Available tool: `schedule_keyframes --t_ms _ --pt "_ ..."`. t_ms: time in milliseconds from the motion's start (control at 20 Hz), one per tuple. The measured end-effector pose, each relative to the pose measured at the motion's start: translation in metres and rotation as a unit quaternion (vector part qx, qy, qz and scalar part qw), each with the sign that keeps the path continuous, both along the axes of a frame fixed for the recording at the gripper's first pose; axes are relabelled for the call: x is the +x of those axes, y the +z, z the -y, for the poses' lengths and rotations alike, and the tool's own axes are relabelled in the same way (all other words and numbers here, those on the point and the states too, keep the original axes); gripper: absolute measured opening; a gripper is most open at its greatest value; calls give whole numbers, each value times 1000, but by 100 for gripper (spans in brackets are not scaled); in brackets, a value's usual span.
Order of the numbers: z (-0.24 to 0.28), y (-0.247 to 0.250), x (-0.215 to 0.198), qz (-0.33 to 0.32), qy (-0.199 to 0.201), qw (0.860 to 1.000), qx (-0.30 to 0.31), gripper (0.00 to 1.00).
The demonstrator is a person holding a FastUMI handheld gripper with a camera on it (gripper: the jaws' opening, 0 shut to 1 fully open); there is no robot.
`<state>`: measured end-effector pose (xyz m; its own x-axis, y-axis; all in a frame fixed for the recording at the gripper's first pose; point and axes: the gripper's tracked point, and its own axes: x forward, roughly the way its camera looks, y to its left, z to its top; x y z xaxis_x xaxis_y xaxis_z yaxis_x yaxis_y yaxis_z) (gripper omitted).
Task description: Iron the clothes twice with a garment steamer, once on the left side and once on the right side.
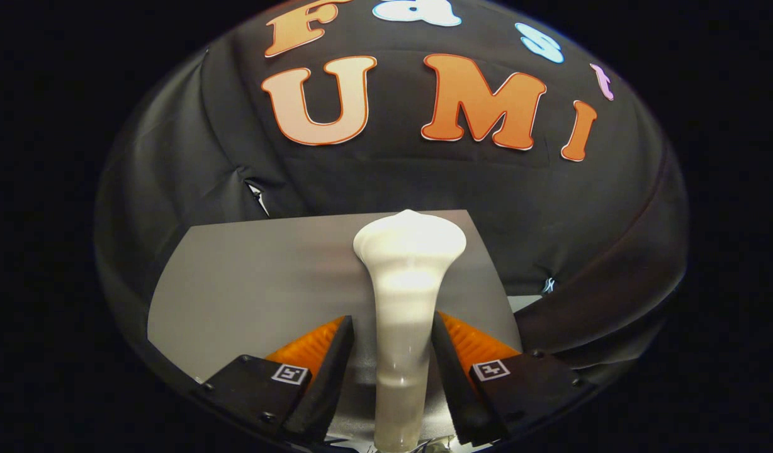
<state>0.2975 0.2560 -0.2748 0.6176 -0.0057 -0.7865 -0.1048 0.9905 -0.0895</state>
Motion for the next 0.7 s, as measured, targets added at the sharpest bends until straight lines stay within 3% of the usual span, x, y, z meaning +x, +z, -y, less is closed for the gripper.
schedule_keyframes --t_ms 50,150,550,700 --pt "3 -3 0 -2 -8 1000 0 78" --pt "6 -9 -1 -12 -18 1000 3 60" --pt "5 -9 -1 -30 9 999 -14 46" --pt "1 -6 -2 -21 11 1000 3 30"
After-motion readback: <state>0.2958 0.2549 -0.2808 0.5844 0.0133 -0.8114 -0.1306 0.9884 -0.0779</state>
